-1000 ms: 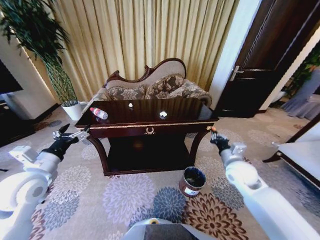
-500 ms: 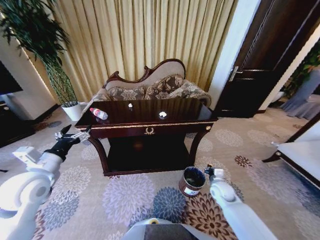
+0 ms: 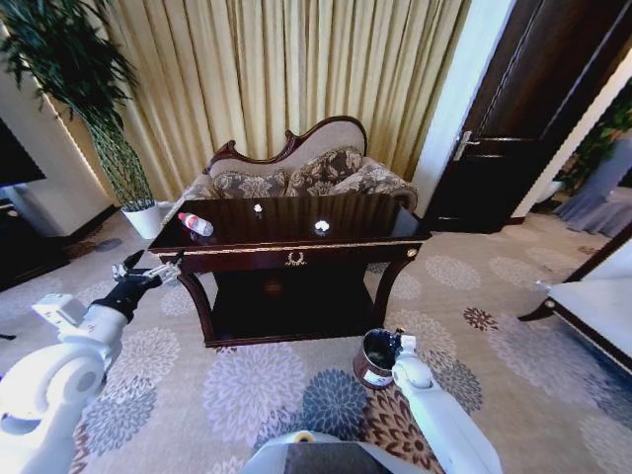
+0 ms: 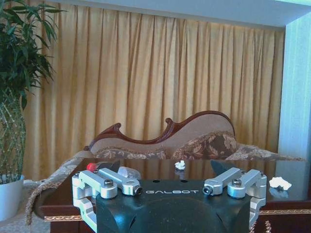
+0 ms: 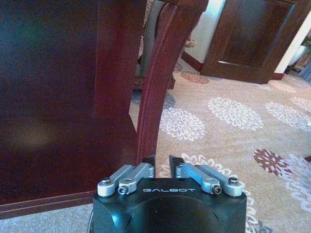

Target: Move to the front of the table and place the trash on the table into the trash bin.

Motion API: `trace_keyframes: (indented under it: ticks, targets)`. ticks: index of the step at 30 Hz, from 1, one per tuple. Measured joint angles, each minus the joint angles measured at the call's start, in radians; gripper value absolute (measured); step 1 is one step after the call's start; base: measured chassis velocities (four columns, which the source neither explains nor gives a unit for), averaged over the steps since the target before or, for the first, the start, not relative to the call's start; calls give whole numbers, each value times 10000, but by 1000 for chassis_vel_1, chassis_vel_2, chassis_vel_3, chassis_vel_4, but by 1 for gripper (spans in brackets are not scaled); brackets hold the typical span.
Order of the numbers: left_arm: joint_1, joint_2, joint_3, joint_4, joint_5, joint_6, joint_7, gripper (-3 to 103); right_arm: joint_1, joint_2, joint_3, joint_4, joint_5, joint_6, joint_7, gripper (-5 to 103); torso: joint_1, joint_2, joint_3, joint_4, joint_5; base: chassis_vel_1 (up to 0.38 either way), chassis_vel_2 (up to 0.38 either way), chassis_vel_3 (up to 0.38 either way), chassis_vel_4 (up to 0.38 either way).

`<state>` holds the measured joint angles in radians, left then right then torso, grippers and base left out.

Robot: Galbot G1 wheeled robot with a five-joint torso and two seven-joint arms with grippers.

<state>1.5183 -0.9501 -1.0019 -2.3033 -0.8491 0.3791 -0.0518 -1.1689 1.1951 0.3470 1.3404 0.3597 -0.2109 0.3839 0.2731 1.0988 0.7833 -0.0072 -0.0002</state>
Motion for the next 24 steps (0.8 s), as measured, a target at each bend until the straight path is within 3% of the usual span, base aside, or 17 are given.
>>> trace_keyframes:
  ticks: [4,6,9,11,16,20,21,24]
  targets:
    - [-60,-3,109,1,26,-1,-1,100,7,12,14,-87,-255,180,5,36,0,-1,0,2,2,0,0,0,0]
    - [-78,-1,123,5,29,-1,-1,100,7,2,27,-104,-330,247,10,36,0,0,0,2,3,0,0,0,0]
    - [-163,77,134,26,20,-2,-10,100,-137,-170,100,323,-424,470,100,52,0,0,0,1,4,0,0,0,0]
    - [-172,90,132,26,17,-2,-10,100,-192,-234,123,547,-364,476,110,57,0,-1,0,1,4,0,0,0,0]
    - [-236,71,163,22,-7,-2,-39,100,-817,-997,230,3212,199,714,7,79,0,0,0,1,0,0,0,0,0]
    - [-203,12,193,-27,11,-3,-42,100,-1026,-1309,245,4493,668,711,3,84,0,0,0,1,0,0,0,0,0]
    - [-148,-21,197,-64,21,-5,-43,100,-1111,-1513,232,5376,933,612,126,95,0,0,-1,3,0,0,0,0,0]
    - [-107,-39,191,-90,24,-16,-43,100,-1179,-1695,214,6087,1039,547,214,98,-1,0,0,6,0,0,0,0,0]
